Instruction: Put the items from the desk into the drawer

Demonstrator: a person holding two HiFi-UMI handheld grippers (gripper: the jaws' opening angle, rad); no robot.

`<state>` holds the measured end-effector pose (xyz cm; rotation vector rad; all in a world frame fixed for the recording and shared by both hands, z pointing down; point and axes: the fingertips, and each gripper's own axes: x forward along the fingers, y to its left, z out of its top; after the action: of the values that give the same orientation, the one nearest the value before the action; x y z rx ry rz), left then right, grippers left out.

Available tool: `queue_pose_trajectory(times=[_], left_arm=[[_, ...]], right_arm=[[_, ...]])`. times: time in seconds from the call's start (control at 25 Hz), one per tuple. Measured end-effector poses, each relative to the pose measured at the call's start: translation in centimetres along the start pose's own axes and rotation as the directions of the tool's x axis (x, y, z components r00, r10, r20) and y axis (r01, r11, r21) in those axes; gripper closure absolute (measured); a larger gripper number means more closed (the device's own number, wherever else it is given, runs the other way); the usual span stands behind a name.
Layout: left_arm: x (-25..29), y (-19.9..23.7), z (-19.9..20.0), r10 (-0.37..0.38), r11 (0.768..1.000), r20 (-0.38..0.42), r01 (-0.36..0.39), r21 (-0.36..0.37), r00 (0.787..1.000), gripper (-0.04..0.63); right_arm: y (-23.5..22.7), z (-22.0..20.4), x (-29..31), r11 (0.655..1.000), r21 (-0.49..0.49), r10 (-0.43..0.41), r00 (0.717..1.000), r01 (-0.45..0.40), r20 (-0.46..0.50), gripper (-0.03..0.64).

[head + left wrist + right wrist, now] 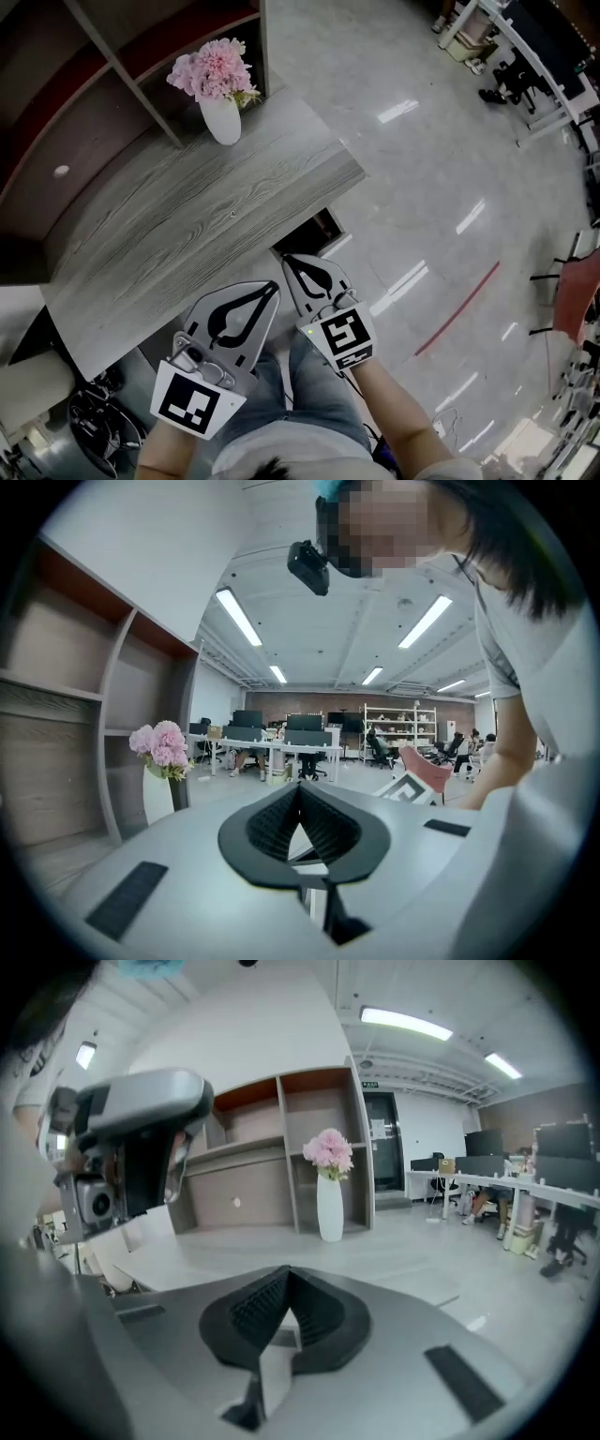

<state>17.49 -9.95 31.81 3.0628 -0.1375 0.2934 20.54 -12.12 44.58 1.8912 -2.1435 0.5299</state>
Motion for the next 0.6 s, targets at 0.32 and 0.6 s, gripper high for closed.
queue_pose_trajectory(times=[0.32, 0.6], left_arm=[[-4.0, -1.6, 2.6, 0.011, 0.999, 0.048, -0.014, 0.047, 0.999, 0.587], [-7.6, -3.7, 3.5, -0.001, 0.997, 0.071, -0.005, 0.080, 0.997, 0.587]], right_arm=[[4.6, 8.3, -6.5, 0.998, -0.027, 0.057, 0.981, -0.053, 0.186, 0.611], [9.1, 12.3, -12.2, 0.995, -0.076, 0.083, 0.951, -0.063, 0.297, 0.611]])
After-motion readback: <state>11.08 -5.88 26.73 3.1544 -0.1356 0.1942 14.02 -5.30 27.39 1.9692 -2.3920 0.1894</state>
